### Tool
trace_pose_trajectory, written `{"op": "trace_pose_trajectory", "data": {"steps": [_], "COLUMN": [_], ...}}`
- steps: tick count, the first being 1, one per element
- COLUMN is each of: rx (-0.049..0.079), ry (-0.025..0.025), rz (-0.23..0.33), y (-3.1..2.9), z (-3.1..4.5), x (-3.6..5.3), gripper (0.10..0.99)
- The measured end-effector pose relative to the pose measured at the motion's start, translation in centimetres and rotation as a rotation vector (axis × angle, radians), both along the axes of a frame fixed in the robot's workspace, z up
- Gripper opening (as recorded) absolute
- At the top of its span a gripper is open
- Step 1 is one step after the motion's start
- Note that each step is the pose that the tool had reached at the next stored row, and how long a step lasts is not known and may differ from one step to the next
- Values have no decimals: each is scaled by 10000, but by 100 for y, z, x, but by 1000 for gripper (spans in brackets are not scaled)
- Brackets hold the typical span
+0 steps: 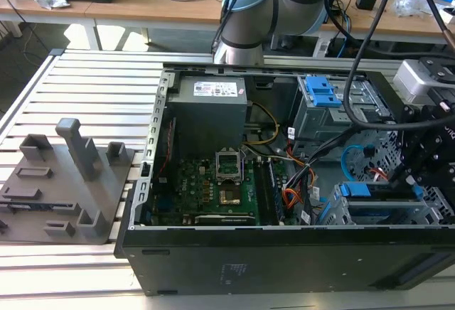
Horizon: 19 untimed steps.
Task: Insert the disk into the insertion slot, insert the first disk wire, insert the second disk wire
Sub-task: 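Insert the first disk wire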
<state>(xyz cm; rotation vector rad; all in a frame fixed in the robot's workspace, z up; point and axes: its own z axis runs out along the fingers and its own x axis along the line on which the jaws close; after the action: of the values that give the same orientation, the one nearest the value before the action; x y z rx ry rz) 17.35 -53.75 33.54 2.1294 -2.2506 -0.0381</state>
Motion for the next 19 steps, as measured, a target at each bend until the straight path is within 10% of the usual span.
{"op": "trace_pose_trajectory", "data": {"steps": [10,19], "rx": [-2,-41], "ry": [-1,0], "rz": [0,-1], "y": [-3,18], "z": [-8,389], "x": [0,0], "gripper": [251,106]}}
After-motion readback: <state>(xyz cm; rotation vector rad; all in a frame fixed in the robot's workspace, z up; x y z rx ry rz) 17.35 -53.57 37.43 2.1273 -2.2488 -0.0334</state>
